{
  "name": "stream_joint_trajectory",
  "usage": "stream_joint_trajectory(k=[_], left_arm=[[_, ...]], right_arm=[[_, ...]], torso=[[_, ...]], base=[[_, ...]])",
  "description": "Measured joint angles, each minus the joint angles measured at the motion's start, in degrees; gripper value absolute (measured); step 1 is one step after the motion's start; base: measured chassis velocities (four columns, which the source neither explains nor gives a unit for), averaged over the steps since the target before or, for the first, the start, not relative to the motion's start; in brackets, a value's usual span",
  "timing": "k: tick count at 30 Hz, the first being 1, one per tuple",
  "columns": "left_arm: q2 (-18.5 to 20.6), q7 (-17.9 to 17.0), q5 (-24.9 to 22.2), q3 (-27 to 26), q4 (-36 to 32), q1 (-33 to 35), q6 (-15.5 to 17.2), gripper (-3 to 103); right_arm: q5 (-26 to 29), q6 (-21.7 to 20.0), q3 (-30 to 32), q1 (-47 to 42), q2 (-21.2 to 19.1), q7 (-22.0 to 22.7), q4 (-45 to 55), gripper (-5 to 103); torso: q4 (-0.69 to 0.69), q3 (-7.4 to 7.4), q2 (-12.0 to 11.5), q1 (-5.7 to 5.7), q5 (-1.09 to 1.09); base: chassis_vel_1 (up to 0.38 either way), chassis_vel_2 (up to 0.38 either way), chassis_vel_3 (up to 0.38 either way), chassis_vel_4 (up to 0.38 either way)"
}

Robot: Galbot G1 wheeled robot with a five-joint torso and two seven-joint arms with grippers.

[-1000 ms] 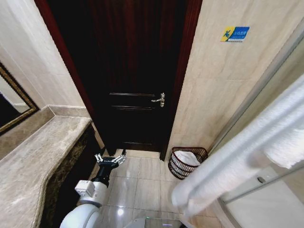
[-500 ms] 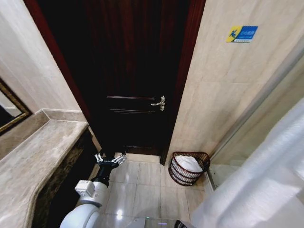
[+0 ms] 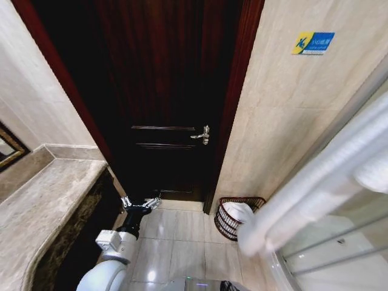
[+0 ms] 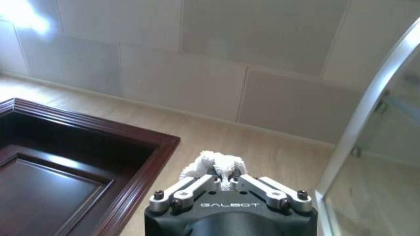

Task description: Discard the used towel into the hamper.

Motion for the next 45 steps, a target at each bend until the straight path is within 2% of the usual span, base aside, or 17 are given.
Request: stream_joint_trajectory(k=[5, 13, 18, 29, 34, 38, 45], left_arm=[[0.00, 0.00, 0.00, 0.00, 0.00, 0.00, 0.00, 100], [0.00, 0.00, 0.00, 0.00, 0.00, 0.00, 0.00, 100], [0.00, 0.00, 0.00, 0.00, 0.00, 0.00, 0.00, 100], [0.00, 0.00, 0.00, 0.00, 0.00, 0.00, 0.00, 100], [0.00, 0.00, 0.00, 0.00, 0.00, 0.00, 0.00, 100], [0.00, 0.00, 0.00, 0.00, 0.00, 0.00, 0.00, 100], [0.00, 0.00, 0.00, 0.00, 0.00, 0.00, 0.00, 100]], right_arm=[[0.18, 1.08, -5.76, 4.83, -3.24, -0.94, -4.53, 2], [4.15, 2.00, -8.16, 6.52, -7.01, -2.24, -10.08, 2], [5.28, 2.42, -9.98, 8.22, -7.76, -2.61, -13.11, 2], [2.97, 3.04, -14.14, 11.43, -5.51, -3.42, -17.75, 2], [2.58, 1.06, -15.36, 14.11, -2.98, -1.89, -14.90, 2], [1.75, 0.62, -15.07, 13.03, -1.48, -1.51, -12.18, 2], [0.24, -0.82, -14.01, 11.80, -0.70, -1.13, -10.35, 2]], torso=[[0.00, 0.01, -0.01, 0.05, 0.00], [-0.02, 0.01, -0.01, 0.04, 0.01], [-0.03, 0.01, 0.00, 0.04, 0.01], [-0.02, 0.01, -0.01, 0.04, 0.02], [-0.01, 0.01, -0.01, 0.04, -0.02], [0.00, 0.01, -0.01, 0.04, 0.00], [-0.02, 0.01, -0.01, 0.04, 0.00]], base=[[0.000, 0.000, 0.000, 0.000], [0.000, 0.000, 0.000, 0.000], [0.000, 0.000, 0.000, 0.000], [0.000, 0.000, 0.000, 0.000], [0.000, 0.000, 0.000, 0.000], [0.000, 0.000, 0.000, 0.000], [0.000, 0.000, 0.000, 0.000]])
